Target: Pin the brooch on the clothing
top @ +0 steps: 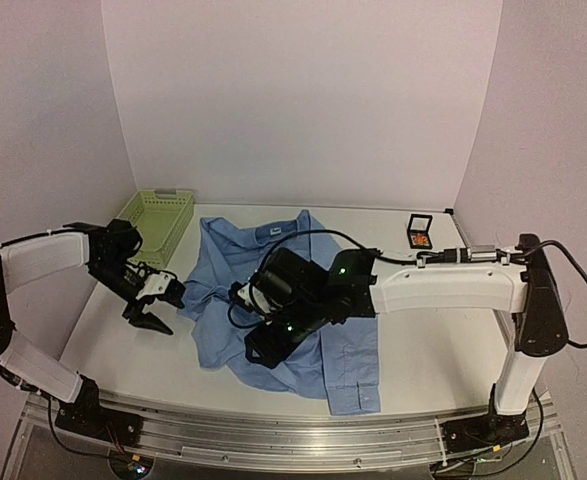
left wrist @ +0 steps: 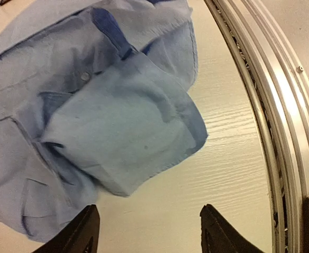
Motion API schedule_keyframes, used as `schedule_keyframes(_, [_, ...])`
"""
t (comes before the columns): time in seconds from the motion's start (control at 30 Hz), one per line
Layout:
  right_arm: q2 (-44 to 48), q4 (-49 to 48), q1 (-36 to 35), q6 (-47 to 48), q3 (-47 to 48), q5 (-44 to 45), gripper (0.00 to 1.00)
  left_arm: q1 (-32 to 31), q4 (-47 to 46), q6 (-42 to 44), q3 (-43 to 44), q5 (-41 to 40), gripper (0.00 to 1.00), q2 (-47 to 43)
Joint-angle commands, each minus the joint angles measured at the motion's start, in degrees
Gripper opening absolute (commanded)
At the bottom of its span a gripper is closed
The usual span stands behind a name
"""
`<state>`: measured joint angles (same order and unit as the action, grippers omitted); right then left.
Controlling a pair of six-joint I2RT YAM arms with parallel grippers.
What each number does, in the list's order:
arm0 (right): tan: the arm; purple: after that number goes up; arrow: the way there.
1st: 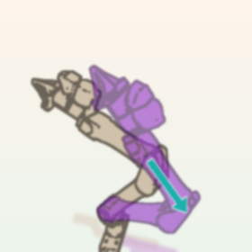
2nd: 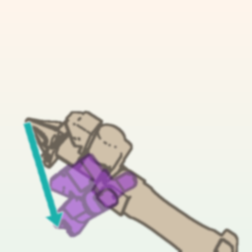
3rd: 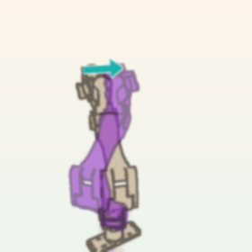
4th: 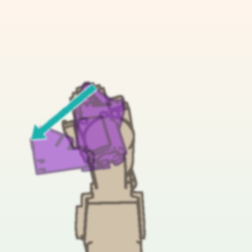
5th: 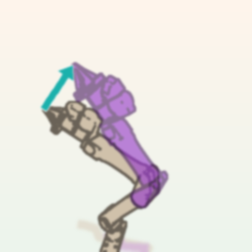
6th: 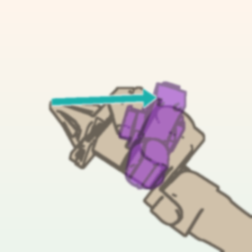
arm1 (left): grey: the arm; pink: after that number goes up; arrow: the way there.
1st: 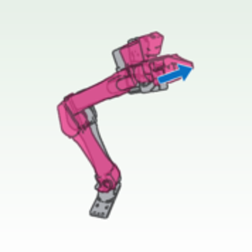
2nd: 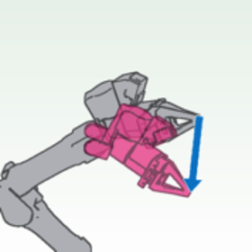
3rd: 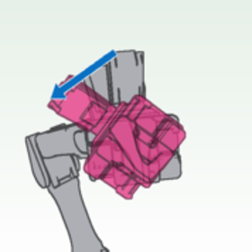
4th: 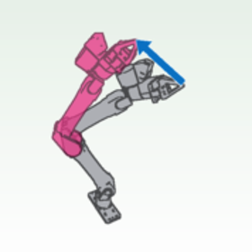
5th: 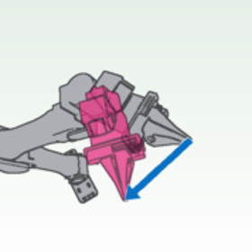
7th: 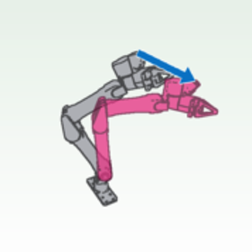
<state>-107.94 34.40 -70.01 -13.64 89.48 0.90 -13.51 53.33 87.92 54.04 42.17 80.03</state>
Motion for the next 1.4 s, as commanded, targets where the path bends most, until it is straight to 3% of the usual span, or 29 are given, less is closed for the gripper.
schedule_keyframes(0.0, [-2.67,-4.50,-1.27,-1.35,-4.02,7.83,0.63,-2.87,-15.50,-1.14,-8.60,-5.87,0.73,-3.31])
schedule_keyframes(0.13, [-7.93,-6.60,-1.99,-0.01,2.19,7.83,0.56,-5.72,-26.78,-7.25,-13.57,-9.64,0.82,0.29])
schedule_keyframes(0.23, [-10.72,-7.08,-3.20,1.62,5.21,7.28,0.47,-9.48,-36.75,-12.07,-17.77,-13.13,0.82,2.40])
schedule_keyframes(0.4, [-10.18,-9.96,-3.29,1.06,2.48,7.33,0.38,-10.97,-46.58,-16.66,-18.87,-15.49,0.78,4.38])
schedule_keyframes(0.57, [-12.10,-13.14,-2.24,0.35,0.75,6.63,0.38,-11.01,-49.44,-17.66,-17.47,-17.81,0.76,7.94])
schedule_keyframes(0.77, [-14.60,-16.45,-1.97,1.05,-1.46,6.50,0.42,-12.95,-48.24,-18.06,-17.55,-10.89,0.74,7.45])
schedule_keyframes(0.93, [-15.63,-18.49,-1.97,0.86,-3.15,6.95,0.51,-13.39,-43.85,-25.72,-12.16,-4.99,0.52,7.68])
schedule_keyframes(1.23, [-13.98,-24.05,-1.93,-1.14,-12.62,8.28,0.48,-13.39,-37.55,-33.34,-7.43,1.18,0.03,7.98])
schedule_keyframes(1.37, [-9.79,-29.20,-1.02,-2.66,-18.00,5.58,0.48,-13.35,-28.49,-34.42,-3.55,2.54,0.00,6.06])
